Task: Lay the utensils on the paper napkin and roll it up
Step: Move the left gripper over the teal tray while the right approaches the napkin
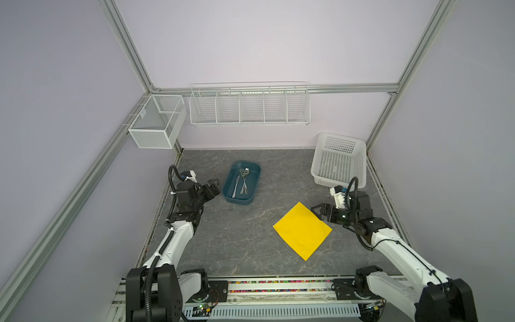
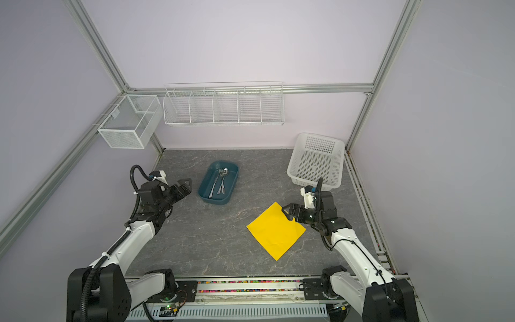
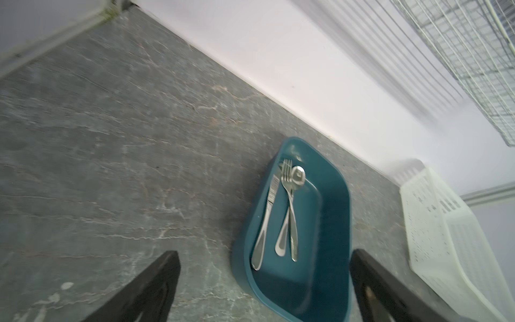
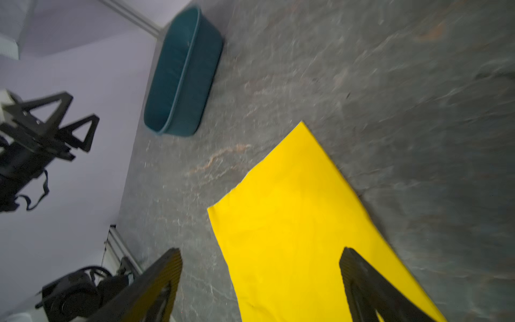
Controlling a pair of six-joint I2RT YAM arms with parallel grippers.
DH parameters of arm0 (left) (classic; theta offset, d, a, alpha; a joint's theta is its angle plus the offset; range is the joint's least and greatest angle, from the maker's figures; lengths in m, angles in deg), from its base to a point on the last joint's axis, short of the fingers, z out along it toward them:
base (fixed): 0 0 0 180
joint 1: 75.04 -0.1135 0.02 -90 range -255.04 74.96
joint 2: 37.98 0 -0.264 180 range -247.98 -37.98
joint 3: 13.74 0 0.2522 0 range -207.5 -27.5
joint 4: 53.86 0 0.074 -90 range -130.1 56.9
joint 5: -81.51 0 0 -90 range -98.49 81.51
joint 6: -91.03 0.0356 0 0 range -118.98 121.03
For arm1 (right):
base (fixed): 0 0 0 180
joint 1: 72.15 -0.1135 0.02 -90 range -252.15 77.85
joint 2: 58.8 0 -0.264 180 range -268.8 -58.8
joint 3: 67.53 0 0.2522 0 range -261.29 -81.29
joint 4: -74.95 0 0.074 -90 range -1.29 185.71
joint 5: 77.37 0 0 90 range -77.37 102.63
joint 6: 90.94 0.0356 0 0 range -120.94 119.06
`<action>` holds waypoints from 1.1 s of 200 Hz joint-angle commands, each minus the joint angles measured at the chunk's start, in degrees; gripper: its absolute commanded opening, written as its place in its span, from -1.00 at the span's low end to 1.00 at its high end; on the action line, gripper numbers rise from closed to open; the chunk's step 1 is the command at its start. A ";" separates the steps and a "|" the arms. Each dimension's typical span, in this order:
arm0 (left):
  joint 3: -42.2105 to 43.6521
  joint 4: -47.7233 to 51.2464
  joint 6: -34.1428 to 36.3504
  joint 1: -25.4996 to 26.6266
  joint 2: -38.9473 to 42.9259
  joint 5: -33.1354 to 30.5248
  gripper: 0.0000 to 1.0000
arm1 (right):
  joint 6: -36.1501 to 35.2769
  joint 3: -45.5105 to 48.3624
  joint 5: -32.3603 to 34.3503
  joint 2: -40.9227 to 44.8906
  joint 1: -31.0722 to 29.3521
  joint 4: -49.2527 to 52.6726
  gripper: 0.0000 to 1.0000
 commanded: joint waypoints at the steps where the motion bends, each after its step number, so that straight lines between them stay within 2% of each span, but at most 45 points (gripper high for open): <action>1: -1.33 5.67 -0.69 -0.26 -1.14 5.91 0.92 | 0.59 1.10 1.78 -3.55 -3.59 1.64 0.93; 16: -1.45 7.53 -0.63 -0.25 -1.46 5.35 0.90 | 1.43 1.01 4.53 -6.25 -6.20 0.61 0.92; 37: -1.60 9.42 -0.35 -0.26 -1.85 4.62 0.89 | 2.00 -0.21 5.02 -10.70 -8.86 -1.29 0.93; 56: -2.44 11.22 0.23 -0.26 -2.70 4.55 0.89 | 2.25 -2.07 7.65 -15.25 -11.60 -2.34 0.99; 68: -2.87 11.72 0.12 -0.26 -3.57 4.88 0.89 | 4.95 -2.62 12.17 -17.46 -13.15 -2.92 1.00; 87: -4.31 13.06 0.05 -0.26 -5.92 5.81 0.84 | 8.67 -2.48 13.21 -20.83 -14.76 -7.41 0.99; 110: -6.66 14.88 0.92 -0.21 -9.32 7.25 0.79 | 12.04 -3.59 17.71 -23.98 -17.28 -9.03 0.98; 167: -15.01 21.22 2.88 0.14 -20.12 9.31 0.51 | 16.17 -10.52 19.87 -33.56 -20.65 -10.49 0.98; 188: -19.70 27.01 4.34 0.99 -24.72 6.03 0.46 | 17.02 -14.15 21.60 -36.36 -22.63 -8.93 0.98; 220: -22.48 30.08 3.24 1.34 -29.03 3.08 0.30 | 18.15 -18.74 22.83 -39.81 -25.43 -7.59 0.99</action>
